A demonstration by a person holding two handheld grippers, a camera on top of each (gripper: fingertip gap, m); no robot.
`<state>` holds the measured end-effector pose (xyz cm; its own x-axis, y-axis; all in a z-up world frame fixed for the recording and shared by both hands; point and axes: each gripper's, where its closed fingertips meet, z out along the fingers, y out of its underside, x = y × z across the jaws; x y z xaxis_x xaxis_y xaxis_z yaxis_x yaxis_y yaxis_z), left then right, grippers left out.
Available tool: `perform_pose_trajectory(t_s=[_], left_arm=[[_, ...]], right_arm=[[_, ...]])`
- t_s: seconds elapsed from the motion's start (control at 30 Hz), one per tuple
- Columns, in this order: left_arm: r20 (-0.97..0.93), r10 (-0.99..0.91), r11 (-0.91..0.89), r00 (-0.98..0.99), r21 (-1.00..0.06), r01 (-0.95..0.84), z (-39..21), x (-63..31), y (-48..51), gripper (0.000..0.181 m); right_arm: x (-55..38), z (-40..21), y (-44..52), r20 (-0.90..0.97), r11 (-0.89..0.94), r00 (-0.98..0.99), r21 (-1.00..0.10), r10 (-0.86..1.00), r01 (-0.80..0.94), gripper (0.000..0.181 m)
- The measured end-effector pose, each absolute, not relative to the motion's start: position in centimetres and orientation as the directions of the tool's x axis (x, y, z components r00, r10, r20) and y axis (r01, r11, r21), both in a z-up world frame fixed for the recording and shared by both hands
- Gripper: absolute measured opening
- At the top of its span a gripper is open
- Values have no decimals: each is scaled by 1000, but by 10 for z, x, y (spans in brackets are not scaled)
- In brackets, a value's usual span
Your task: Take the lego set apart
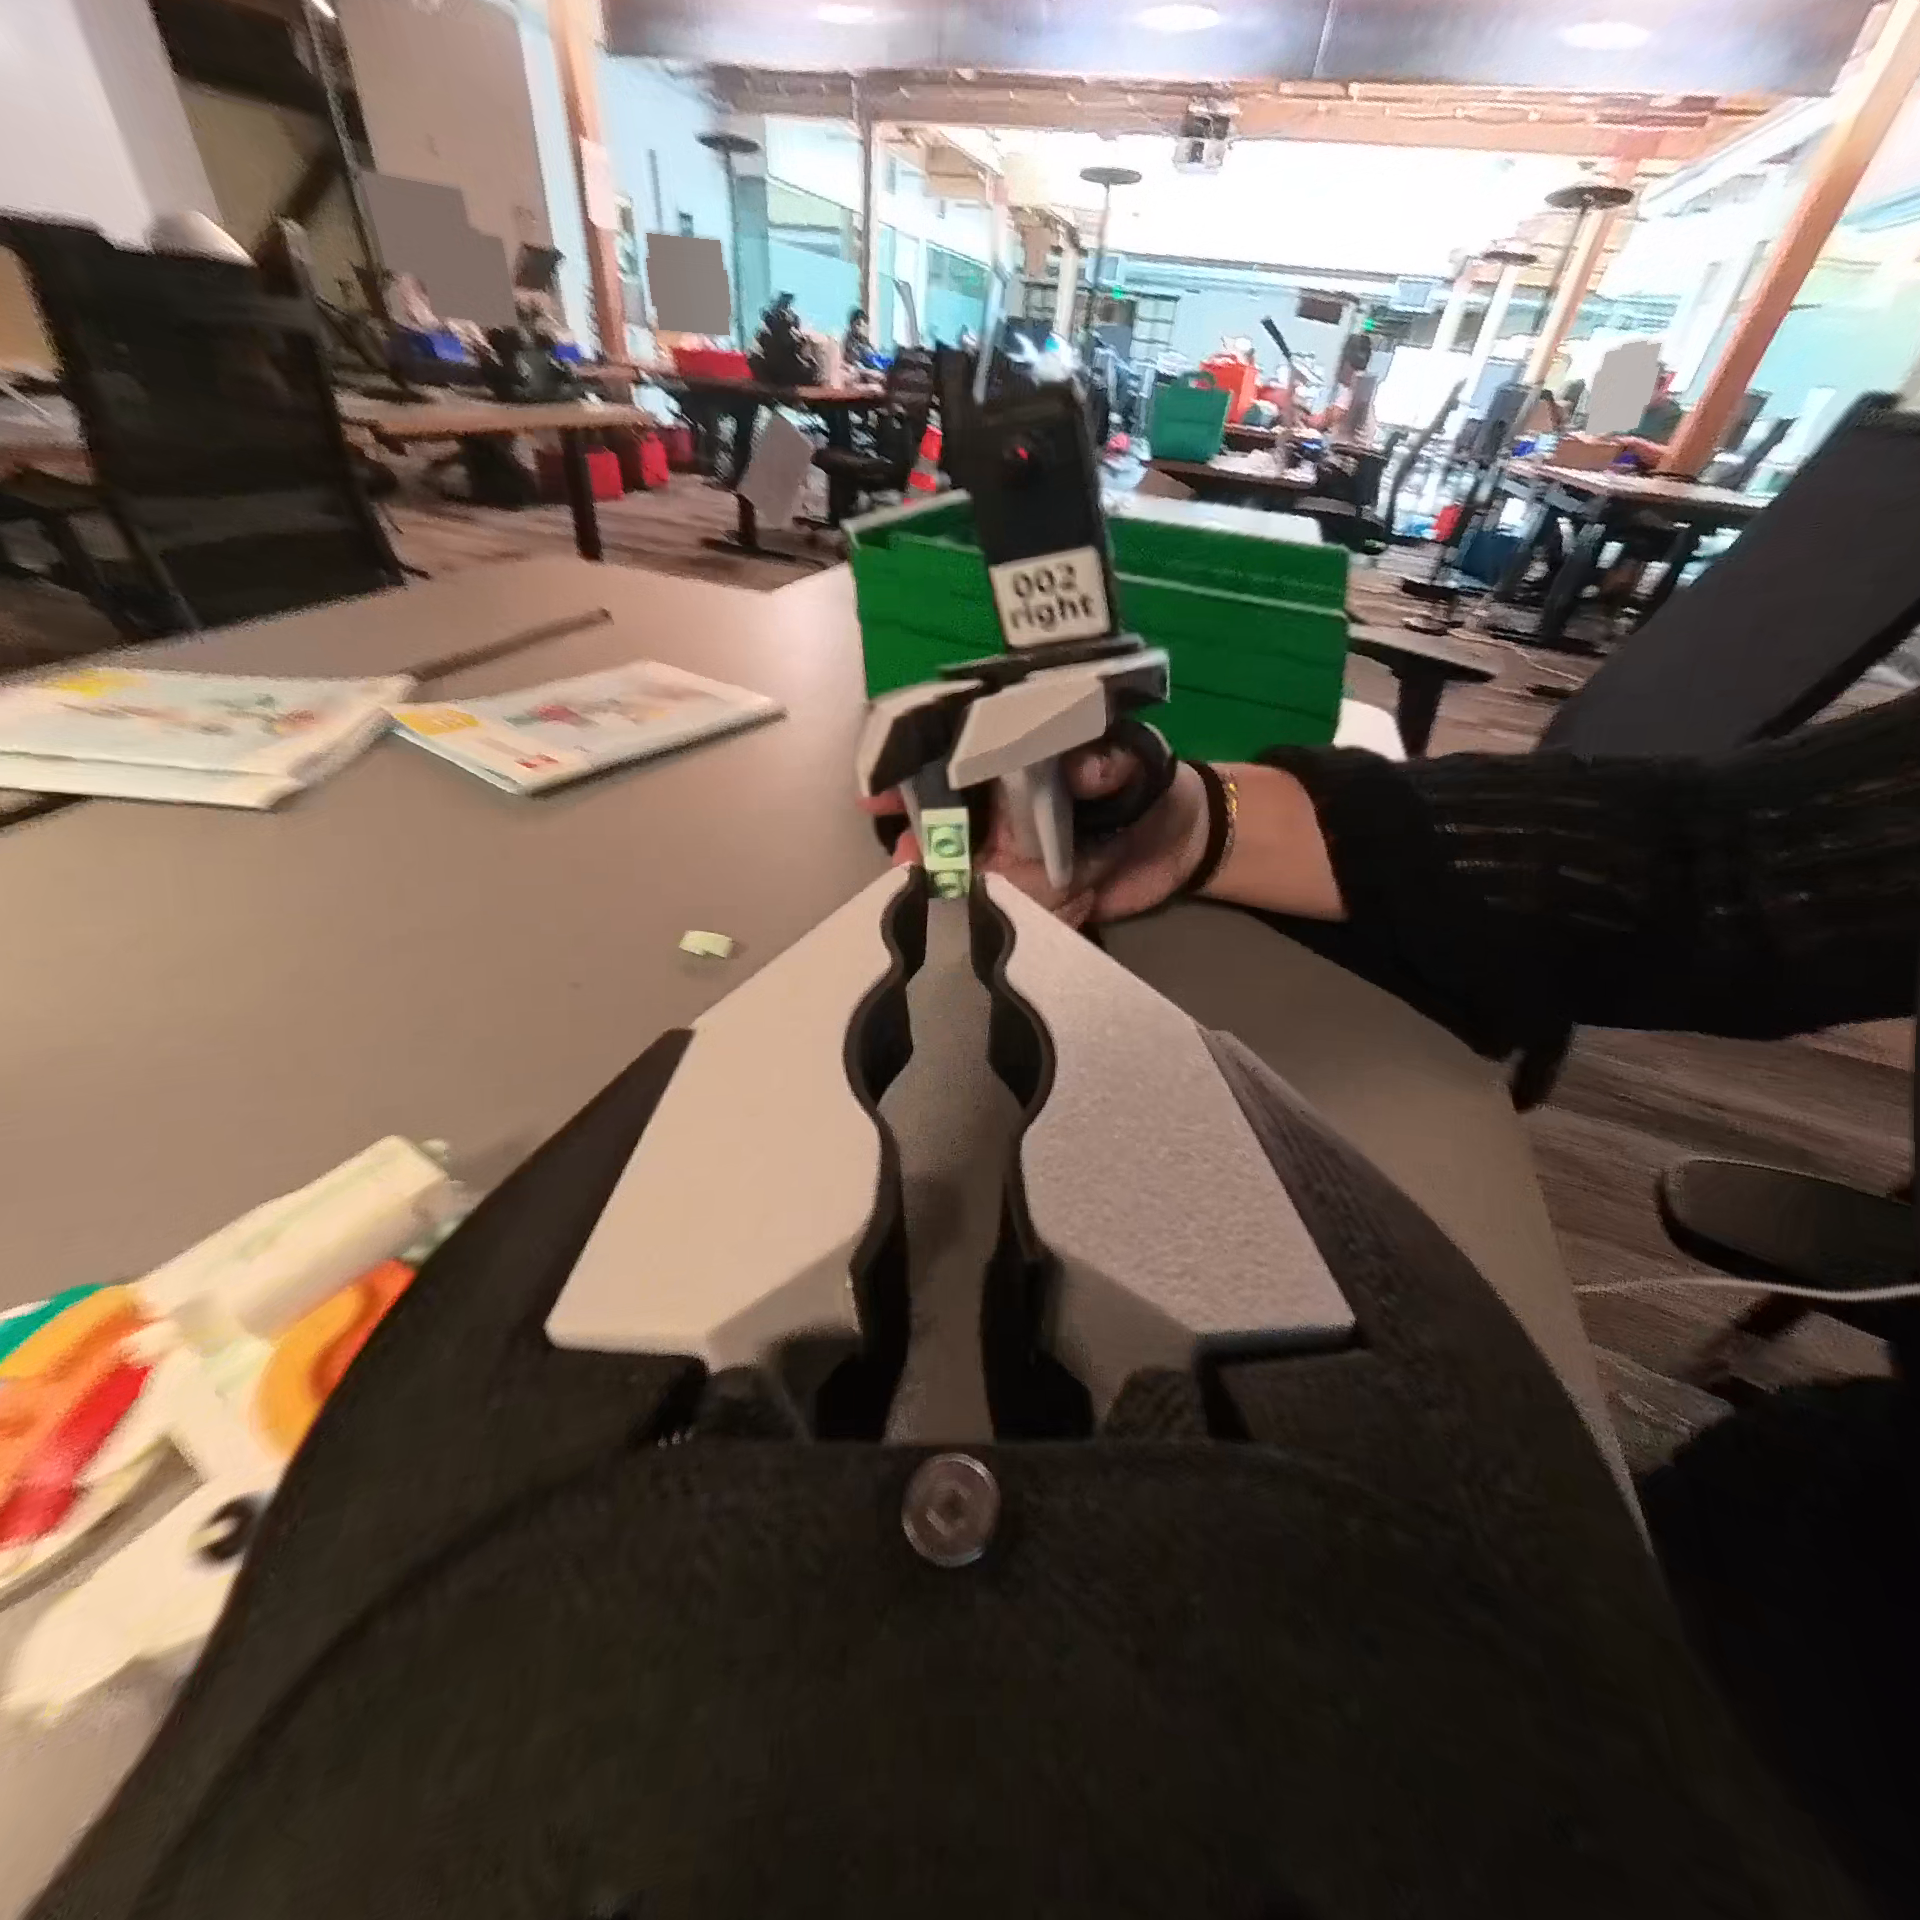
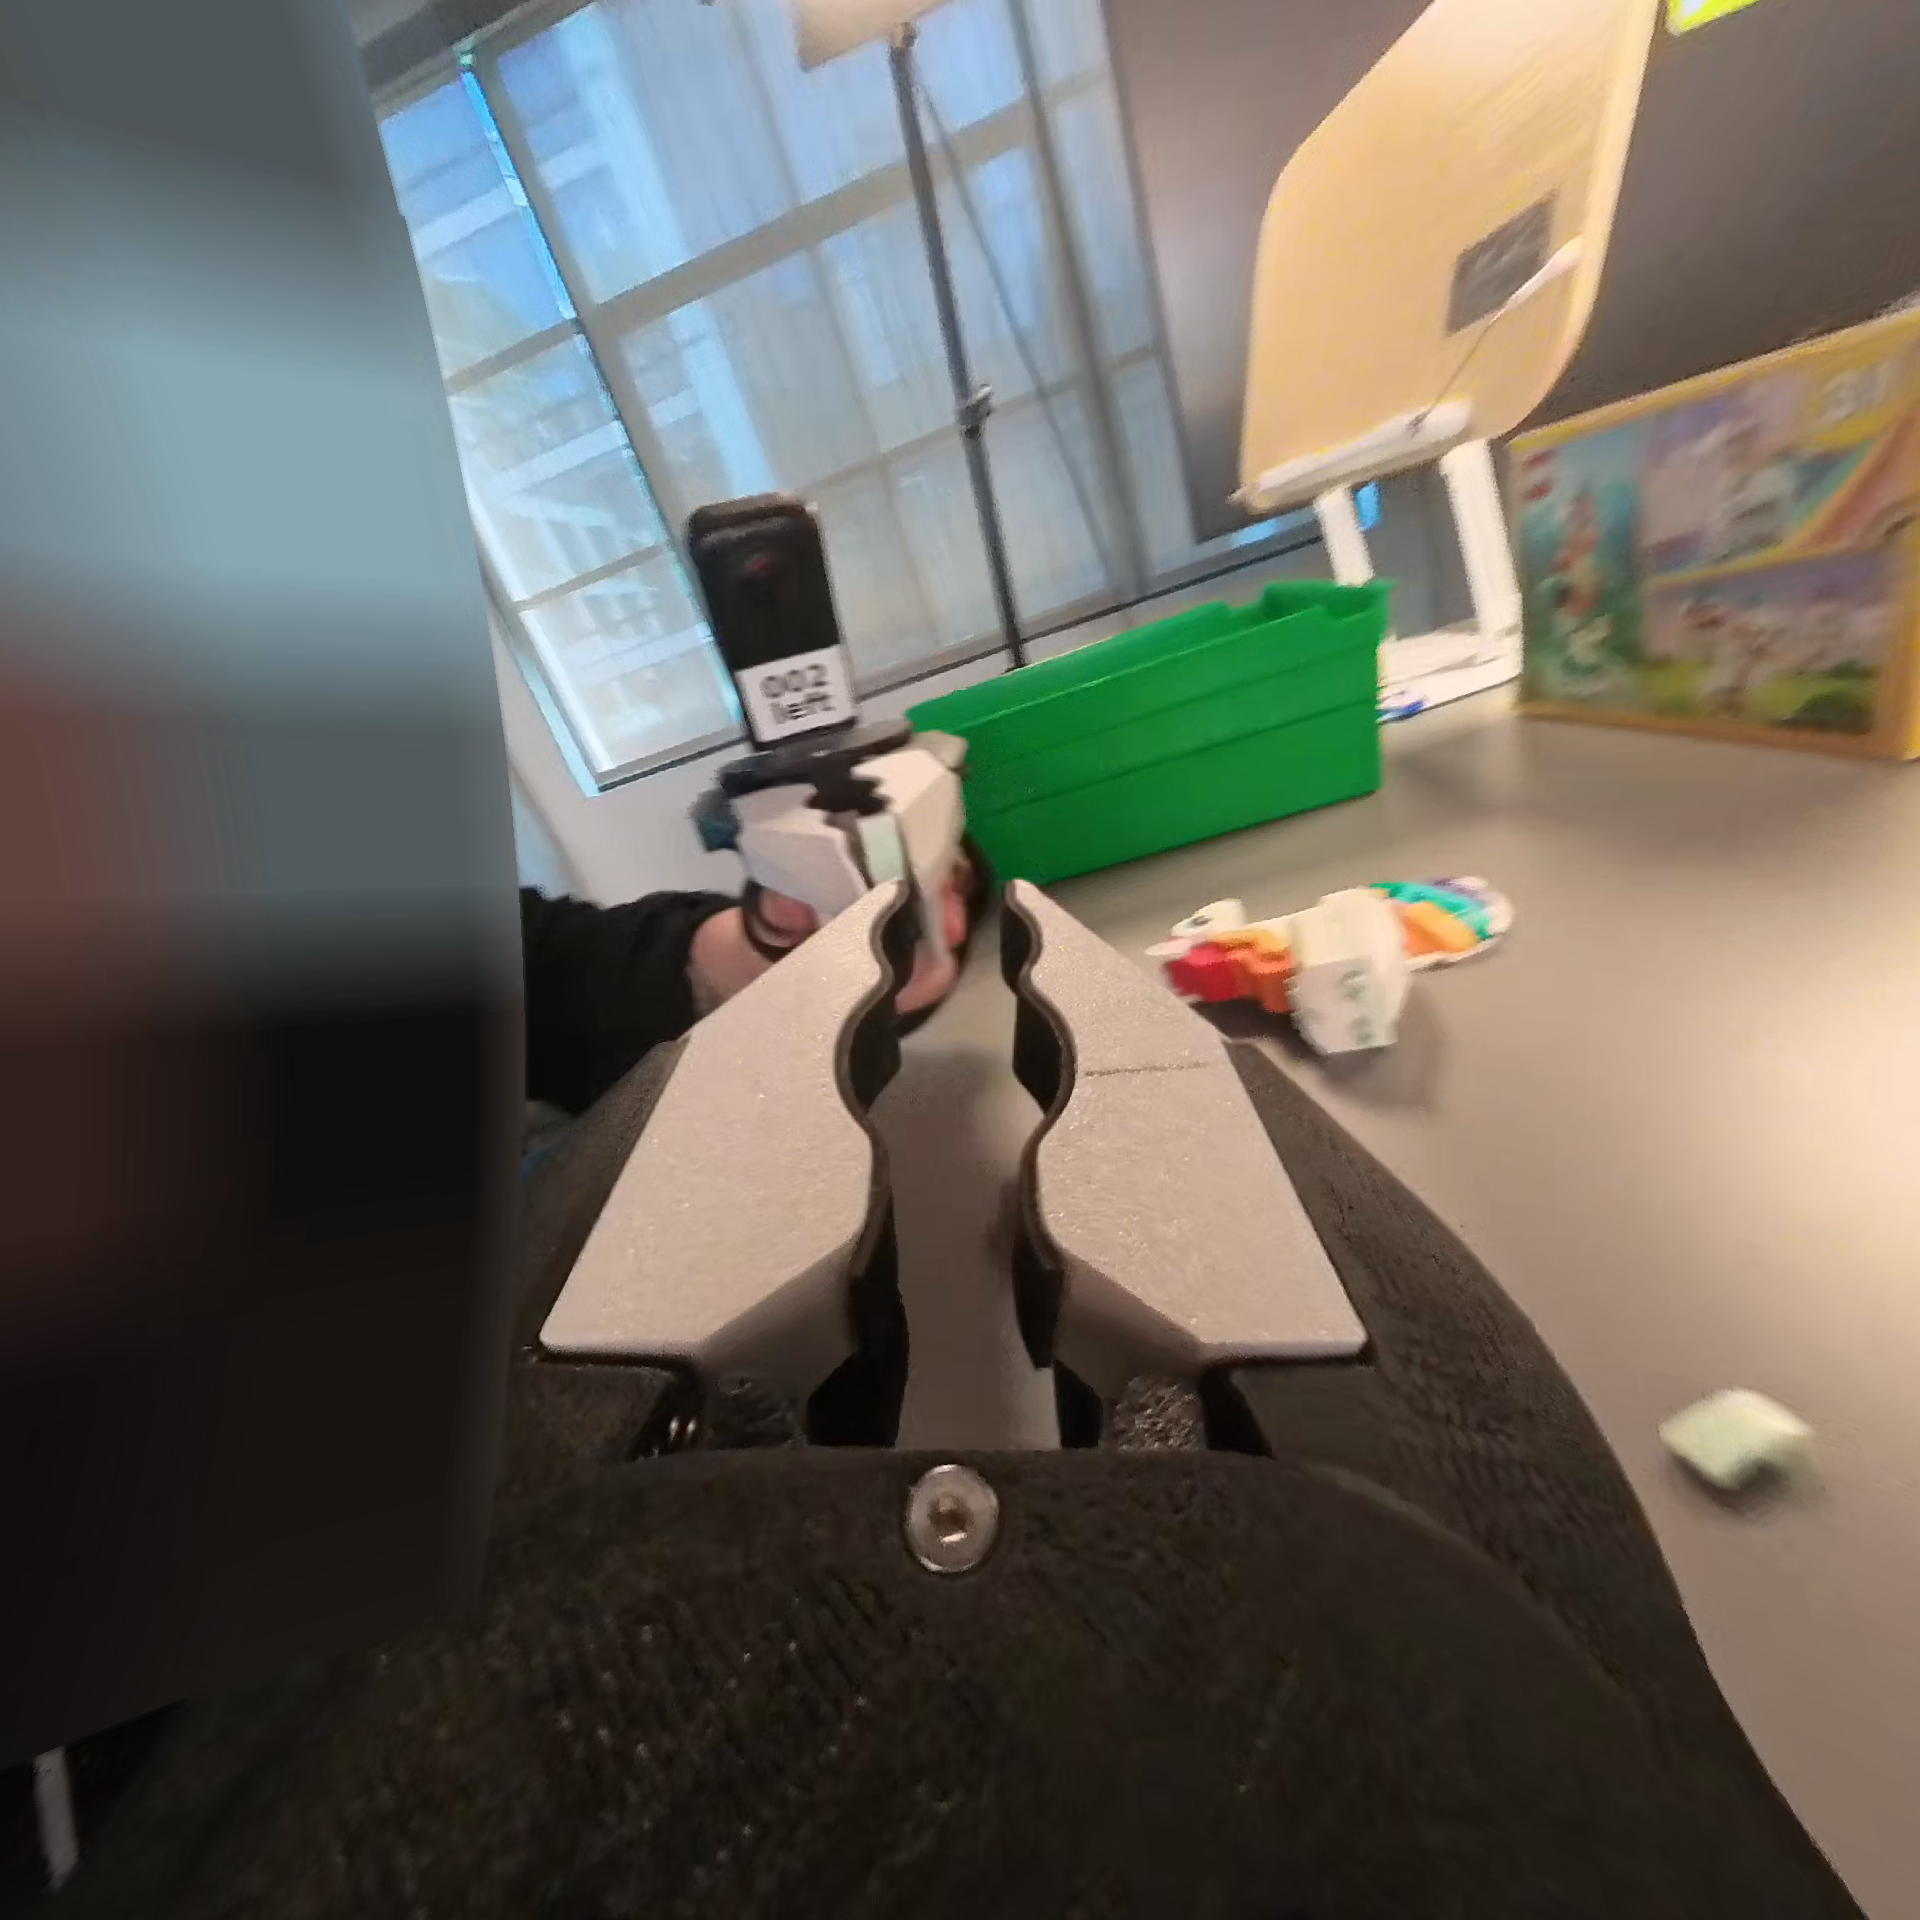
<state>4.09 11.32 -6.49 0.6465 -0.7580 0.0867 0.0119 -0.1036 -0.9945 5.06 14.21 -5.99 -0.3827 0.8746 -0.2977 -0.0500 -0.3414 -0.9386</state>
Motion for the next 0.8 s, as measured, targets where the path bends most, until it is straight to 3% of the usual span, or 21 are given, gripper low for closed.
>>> perform_pose_trajectory(t_s=[0.03,0.13,0.2,0.27,0.33,0.43,0.57,0.67,0.8], left_arm=[[58,-737,-66,673,-998,14,-54,32,110,7],[-33,-605,58,795,-998,2,-7,-10,92,7],[-72,-420,78,905,-996,-43,20,-59,81,7],[-167,-187,13,968,-986,-168,37,-117,72,7],[-274,-29,-178,961,-945,-275,35,-173,66,7],[-278,9,-568,961,-792,-224,-9,-242,62,7],[-252,85,-869,964,-492,-52,-83,-324,38,7],[-89,146,-939,985,-324,110,-127,-338,17,8],[-27,217,-962,976,-175,209,-158,-347,-3,7]], right_arm=[[53,-57,150,-270,-317,-343,-944,900,-88,15],[58,-54,171,-178,-209,-197,-966,964,-149,14],[59,-52,179,-130,-150,-120,-974,984,-173,13],[58,-52,184,-94,-105,-64,-977,993,-184,12],[57,-54,186,-74,-80,-38,-981,997,-179,10],[56,-54,187,-81,-86,-33,-981,996,-175,10],[57,-55,188,-85,-89,-29,-981,996,-172,10],[57,-55,191,-91,-93,-21,-982,996,-167,10],[58,-55,193,-112,-114,-20,-978,994,-174,10]])
